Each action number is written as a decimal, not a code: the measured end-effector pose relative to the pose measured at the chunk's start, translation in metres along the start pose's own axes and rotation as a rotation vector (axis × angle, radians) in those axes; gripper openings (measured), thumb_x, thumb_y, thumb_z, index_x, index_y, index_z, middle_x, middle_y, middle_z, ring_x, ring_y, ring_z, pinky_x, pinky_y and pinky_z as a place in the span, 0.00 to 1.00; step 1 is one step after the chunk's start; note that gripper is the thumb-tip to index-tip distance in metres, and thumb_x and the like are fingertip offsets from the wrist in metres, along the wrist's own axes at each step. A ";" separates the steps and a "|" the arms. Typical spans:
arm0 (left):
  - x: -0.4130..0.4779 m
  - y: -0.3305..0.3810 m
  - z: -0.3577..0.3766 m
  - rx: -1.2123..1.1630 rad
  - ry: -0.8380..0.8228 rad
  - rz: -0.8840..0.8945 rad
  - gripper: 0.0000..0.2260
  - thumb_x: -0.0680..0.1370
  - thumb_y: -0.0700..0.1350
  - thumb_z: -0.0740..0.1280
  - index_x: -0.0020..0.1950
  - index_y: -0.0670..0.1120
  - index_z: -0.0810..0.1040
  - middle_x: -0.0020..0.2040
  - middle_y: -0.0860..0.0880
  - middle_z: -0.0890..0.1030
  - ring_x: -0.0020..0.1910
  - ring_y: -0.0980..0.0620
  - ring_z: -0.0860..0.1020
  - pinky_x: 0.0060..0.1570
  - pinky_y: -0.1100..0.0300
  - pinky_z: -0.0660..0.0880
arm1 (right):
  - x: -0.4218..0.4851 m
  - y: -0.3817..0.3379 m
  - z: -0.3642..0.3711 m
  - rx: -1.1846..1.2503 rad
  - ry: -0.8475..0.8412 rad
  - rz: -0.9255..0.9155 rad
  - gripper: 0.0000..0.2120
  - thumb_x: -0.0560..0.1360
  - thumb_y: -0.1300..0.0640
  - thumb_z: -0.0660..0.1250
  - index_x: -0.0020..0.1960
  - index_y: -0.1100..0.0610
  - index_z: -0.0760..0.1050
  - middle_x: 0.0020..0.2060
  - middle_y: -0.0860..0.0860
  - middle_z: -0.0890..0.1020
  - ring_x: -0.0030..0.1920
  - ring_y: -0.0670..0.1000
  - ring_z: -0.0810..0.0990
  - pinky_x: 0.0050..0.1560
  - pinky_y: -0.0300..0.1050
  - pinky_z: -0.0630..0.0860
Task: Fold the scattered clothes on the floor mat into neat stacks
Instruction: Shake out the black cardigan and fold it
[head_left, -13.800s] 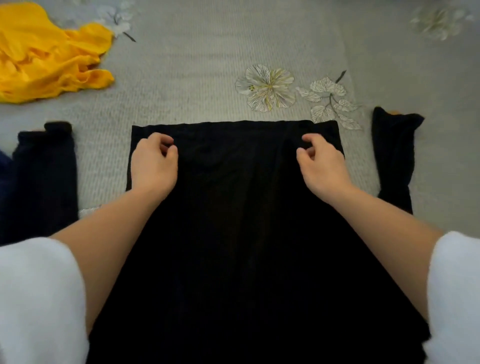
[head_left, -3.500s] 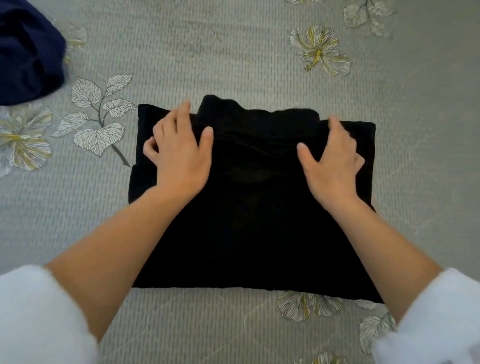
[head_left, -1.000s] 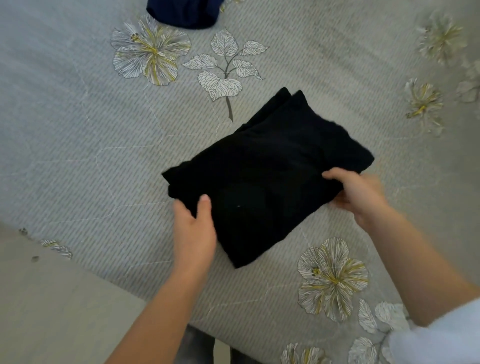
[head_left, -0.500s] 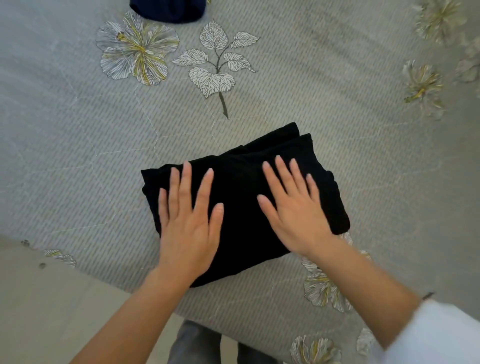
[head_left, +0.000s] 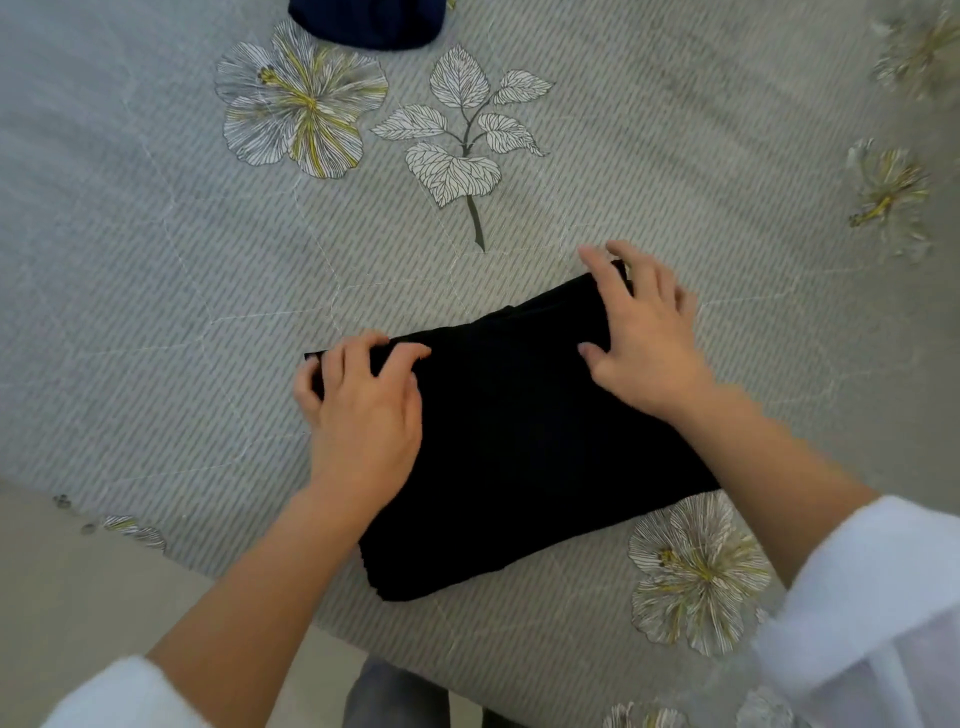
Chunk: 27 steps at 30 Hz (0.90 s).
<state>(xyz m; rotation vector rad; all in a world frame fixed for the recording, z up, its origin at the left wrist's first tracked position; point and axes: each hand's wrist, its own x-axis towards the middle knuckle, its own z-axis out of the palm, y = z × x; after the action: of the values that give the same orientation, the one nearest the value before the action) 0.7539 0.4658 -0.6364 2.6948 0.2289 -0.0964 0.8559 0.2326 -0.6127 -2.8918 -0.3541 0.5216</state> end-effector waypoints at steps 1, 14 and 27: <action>0.009 -0.002 -0.003 0.003 -0.013 0.028 0.11 0.77 0.44 0.64 0.59 0.52 0.76 0.59 0.46 0.72 0.62 0.47 0.66 0.63 0.46 0.56 | 0.009 0.000 -0.006 -0.049 -0.075 -0.037 0.39 0.68 0.55 0.71 0.74 0.49 0.57 0.71 0.50 0.60 0.71 0.53 0.57 0.68 0.54 0.54; 0.046 0.026 -0.079 -0.087 -0.712 -0.094 0.10 0.68 0.50 0.71 0.45 0.47 0.81 0.36 0.49 0.82 0.35 0.52 0.80 0.37 0.53 0.80 | -0.043 -0.002 -0.046 -0.007 -0.323 -0.022 0.07 0.74 0.49 0.64 0.51 0.49 0.75 0.51 0.48 0.74 0.60 0.53 0.70 0.59 0.50 0.62; -0.069 0.129 -0.170 -0.099 -0.664 0.312 0.06 0.69 0.48 0.71 0.43 0.50 0.77 0.35 0.55 0.77 0.36 0.54 0.76 0.35 0.60 0.68 | -0.266 0.031 -0.124 0.451 -0.164 0.273 0.12 0.75 0.62 0.65 0.37 0.51 0.67 0.33 0.49 0.74 0.36 0.52 0.73 0.34 0.46 0.66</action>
<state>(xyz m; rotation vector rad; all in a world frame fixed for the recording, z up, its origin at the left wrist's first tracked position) 0.7140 0.4125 -0.4220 2.4057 -0.3747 -0.8334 0.6649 0.1159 -0.4204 -2.4726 0.1300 0.7718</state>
